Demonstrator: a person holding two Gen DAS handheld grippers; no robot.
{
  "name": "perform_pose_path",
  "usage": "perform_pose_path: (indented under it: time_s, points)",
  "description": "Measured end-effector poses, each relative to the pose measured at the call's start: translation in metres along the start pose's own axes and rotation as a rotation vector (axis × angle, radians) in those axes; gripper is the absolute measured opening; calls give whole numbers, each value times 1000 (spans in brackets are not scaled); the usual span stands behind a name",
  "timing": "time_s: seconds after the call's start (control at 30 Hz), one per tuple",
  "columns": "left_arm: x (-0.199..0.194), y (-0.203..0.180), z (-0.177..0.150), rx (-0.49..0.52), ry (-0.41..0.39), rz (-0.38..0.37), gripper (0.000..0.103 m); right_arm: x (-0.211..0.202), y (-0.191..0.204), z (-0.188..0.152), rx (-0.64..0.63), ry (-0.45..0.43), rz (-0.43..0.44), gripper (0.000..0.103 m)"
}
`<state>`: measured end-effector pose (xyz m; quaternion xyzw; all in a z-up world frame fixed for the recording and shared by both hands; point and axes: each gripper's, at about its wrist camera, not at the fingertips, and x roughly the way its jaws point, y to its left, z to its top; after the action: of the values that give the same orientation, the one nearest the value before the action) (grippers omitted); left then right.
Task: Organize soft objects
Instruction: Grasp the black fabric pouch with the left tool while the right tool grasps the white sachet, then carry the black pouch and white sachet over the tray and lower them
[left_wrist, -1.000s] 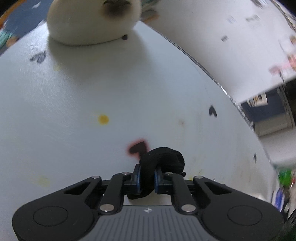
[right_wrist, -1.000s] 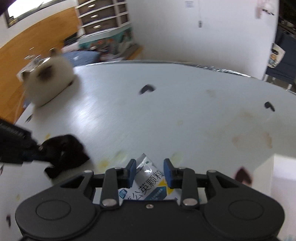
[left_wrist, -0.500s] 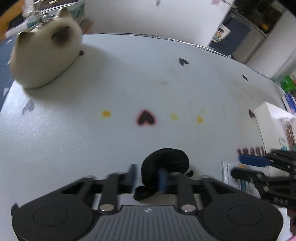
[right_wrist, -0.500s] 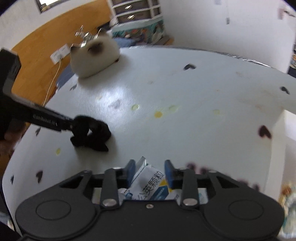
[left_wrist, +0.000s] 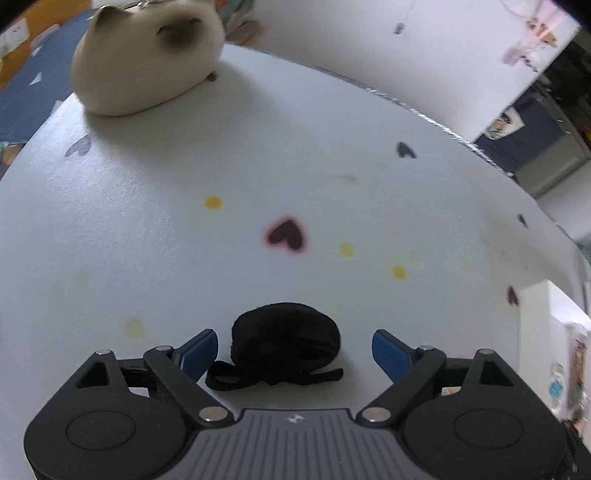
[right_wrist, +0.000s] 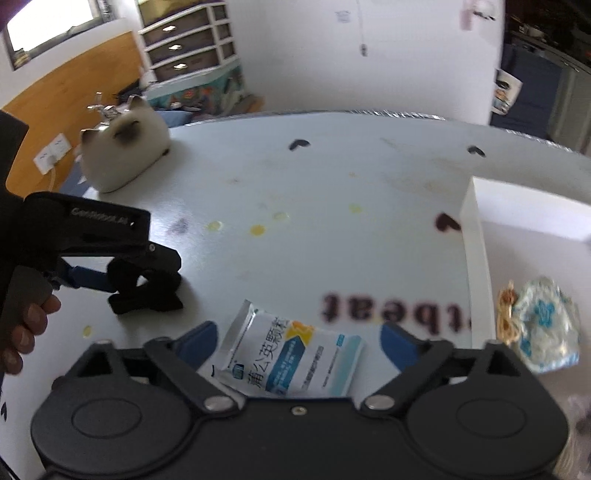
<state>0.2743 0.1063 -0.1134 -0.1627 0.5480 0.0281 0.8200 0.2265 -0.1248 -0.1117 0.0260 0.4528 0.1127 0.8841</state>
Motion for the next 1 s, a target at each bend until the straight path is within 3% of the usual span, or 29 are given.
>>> perform_pose_path:
  time_s: [0.07,0.1,0.27,0.43,0.77,1.0]
  points:
    - [5,-3,-1,5,-5,34,79,4,3,-3,21,16,-12,103]
    - [6,-4,-2,15,-8,50,68,6,5,-5,33,23,-20,103]
    - [7,-9,-5,94,-23,65,52,11,6,-8,96,40,-51,103]
    - [5,-3,-6,94,-30,30,37,14,3,-7,179,53,-87,103]
    - [-10,8,-21,87,-27,-11,34,33,13,-7,244,114,-102,103]
    - [-18,22,-31,61,-23,-5,34,41,31,-10,163,92,-199,103]
